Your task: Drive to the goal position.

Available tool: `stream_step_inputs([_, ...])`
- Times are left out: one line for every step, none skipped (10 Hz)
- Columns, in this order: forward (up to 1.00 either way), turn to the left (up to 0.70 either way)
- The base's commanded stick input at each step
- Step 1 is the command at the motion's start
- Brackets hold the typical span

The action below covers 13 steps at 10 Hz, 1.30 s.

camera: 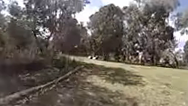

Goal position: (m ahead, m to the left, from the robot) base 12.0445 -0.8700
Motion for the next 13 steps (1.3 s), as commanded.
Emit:
stream_step_inputs([0.70,-0.35])
stream_step_inputs([0.70,-0.24])
stream_step_inputs([0.70,0.00])
stream_step_inputs([0.70,0.00])
stream_step_inputs([0.70,0.00])
stream_step_inputs([0.70,0.00])
stream_step_inputs([0.70,0.00])
stream_step_inputs([0.70,0.00])
stream_step_inputs([0.70,0.00])
stream_step_inputs([0.70,0.00])
stream_step_inputs([0.70,0.00])
stream_step_inputs([0.70,0.00])
stream_step_inputs([0.70,0.00])
